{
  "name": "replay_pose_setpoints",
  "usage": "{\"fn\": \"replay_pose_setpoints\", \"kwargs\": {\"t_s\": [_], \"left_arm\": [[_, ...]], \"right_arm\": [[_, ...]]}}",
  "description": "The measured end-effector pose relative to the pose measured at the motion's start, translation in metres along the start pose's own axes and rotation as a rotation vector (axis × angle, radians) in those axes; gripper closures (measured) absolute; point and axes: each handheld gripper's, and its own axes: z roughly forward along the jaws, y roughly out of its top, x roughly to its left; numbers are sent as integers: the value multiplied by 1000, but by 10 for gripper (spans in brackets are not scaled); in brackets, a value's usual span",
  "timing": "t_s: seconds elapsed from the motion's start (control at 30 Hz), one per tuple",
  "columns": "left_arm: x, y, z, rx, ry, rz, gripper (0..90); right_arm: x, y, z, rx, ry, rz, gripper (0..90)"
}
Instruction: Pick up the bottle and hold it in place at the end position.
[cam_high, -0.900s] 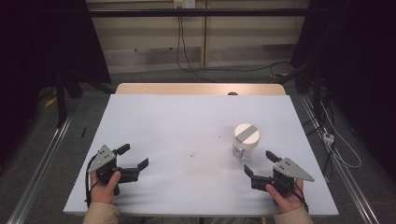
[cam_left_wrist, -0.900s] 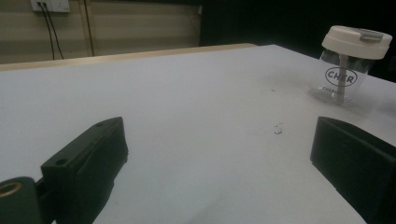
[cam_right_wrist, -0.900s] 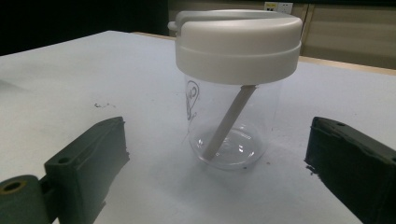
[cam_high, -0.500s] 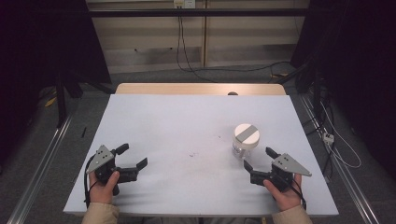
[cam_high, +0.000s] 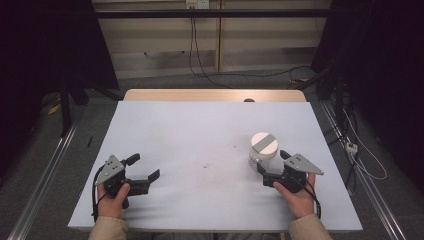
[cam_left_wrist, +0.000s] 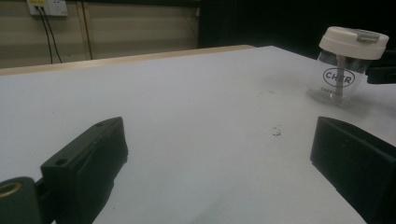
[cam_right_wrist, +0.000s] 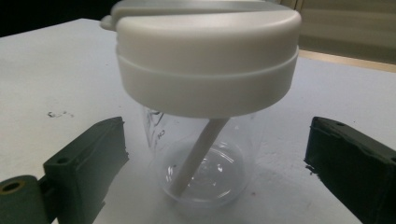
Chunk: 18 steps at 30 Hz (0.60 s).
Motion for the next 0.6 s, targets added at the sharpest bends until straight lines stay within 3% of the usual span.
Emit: {"fn": "replay_pose_setpoints", "kwargs": {"t_s": [0.37,0.6], "left_arm": [[-1,0,1,11,-3,7,34],[0,-1,1,13,-7,4,34]], "right_arm": [[3,5,23,38,-14,0,56],[3,8,32,27,-11,19,78]]}}
